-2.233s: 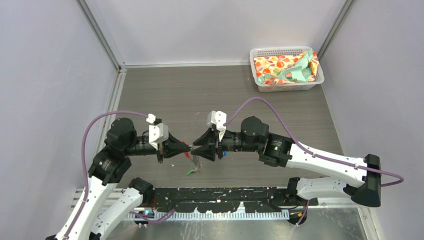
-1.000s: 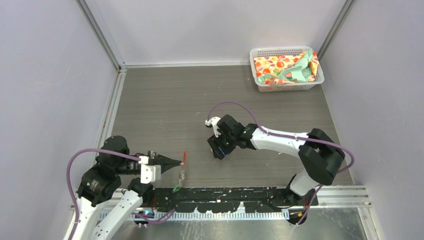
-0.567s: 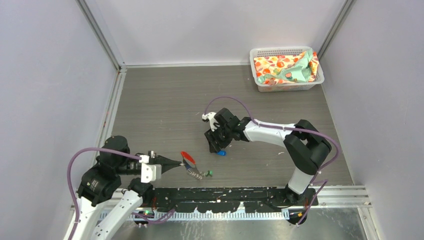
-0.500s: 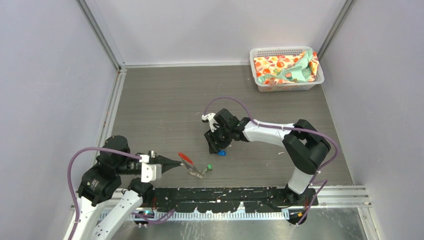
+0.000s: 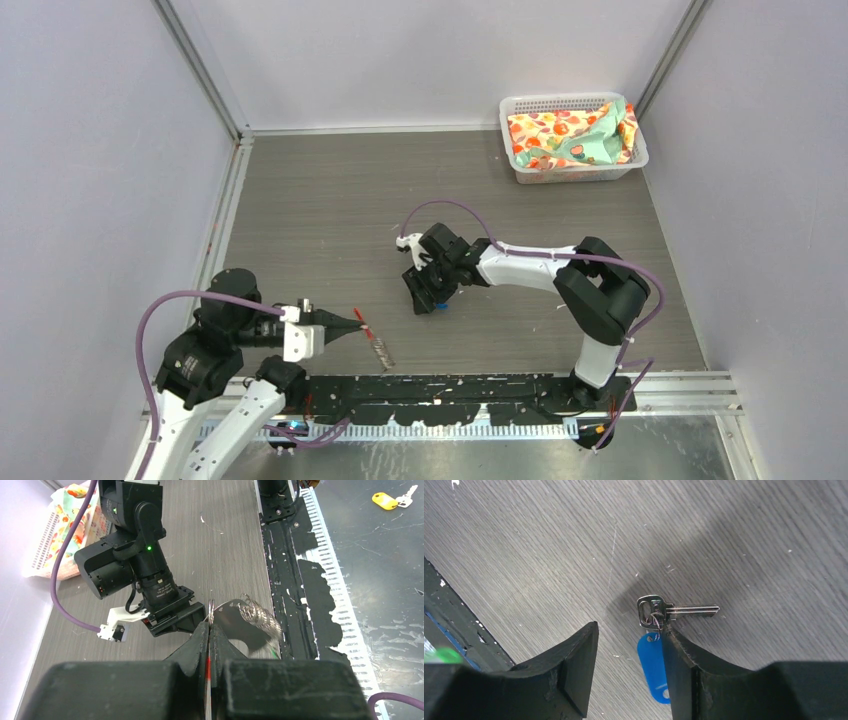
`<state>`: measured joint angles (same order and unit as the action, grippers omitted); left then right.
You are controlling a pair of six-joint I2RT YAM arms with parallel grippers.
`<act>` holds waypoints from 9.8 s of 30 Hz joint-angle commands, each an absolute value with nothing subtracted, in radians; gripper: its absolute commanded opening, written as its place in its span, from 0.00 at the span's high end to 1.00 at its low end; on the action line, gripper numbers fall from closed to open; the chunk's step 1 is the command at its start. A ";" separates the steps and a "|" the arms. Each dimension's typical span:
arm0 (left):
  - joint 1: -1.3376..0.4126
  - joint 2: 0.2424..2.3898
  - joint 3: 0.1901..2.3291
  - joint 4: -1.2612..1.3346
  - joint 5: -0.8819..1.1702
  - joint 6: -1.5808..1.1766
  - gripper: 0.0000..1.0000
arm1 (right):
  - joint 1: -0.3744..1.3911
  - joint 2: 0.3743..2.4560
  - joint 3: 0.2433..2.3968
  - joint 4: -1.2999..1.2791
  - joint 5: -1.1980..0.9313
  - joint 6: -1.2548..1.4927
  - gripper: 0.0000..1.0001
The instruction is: Put the keys on the keyring
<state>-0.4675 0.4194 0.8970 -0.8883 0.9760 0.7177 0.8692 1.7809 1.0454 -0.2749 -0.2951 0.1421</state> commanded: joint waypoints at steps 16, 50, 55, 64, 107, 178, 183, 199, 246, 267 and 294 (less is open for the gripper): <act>-0.471 0.428 0.934 -0.850 0.986 0.717 1.00 | 0.887 1.723 1.070 -0.255 -0.268 0.122 0.63; -0.471 0.440 0.956 -0.826 0.989 0.669 1.00 | 0.826 1.458 1.071 -0.281 -0.177 0.100 0.00; -0.471 0.437 0.965 -0.838 0.996 0.665 1.00 | 0.738 1.393 0.974 -0.165 -0.179 0.369 0.00; -0.471 0.439 0.973 -0.800 0.984 0.616 1.00 | 0.888 1.392 0.943 -0.275 0.138 0.206 0.00; -0.471 0.419 0.994 -0.791 0.982 0.530 1.00 | 1.090 1.765 1.064 -0.221 0.166 0.102 0.58; -0.471 0.492 0.977 -0.597 1.259 0.400 1.00 | 1.025 1.297 1.591 -0.852 -0.873 -0.668 0.99; -0.471 0.495 0.985 -0.660 1.292 0.613 1.00 | 1.048 1.307 1.606 -0.855 -0.865 -0.738 0.99; -0.471 0.612 1.094 -0.810 1.367 0.999 1.00 | 1.090 1.263 1.576 -0.758 -0.817 -0.854 0.99; -0.471 0.647 0.939 -0.443 1.402 0.238 1.00 | 1.194 1.302 1.569 -0.704 -0.748 -0.880 0.99; -0.471 0.658 0.939 -0.443 1.388 0.199 1.00 | 1.209 1.316 1.570 -0.679 -0.721 -0.881 0.99; -0.471 0.669 0.949 -0.453 1.342 0.176 1.00 | 1.210 1.269 1.559 -0.730 -0.684 -0.891 0.99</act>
<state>-0.4675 0.6594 0.9287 -0.4812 1.3510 0.2016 1.2034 1.2854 1.5475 -0.7425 -0.6708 -0.8848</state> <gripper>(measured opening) 0.007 0.020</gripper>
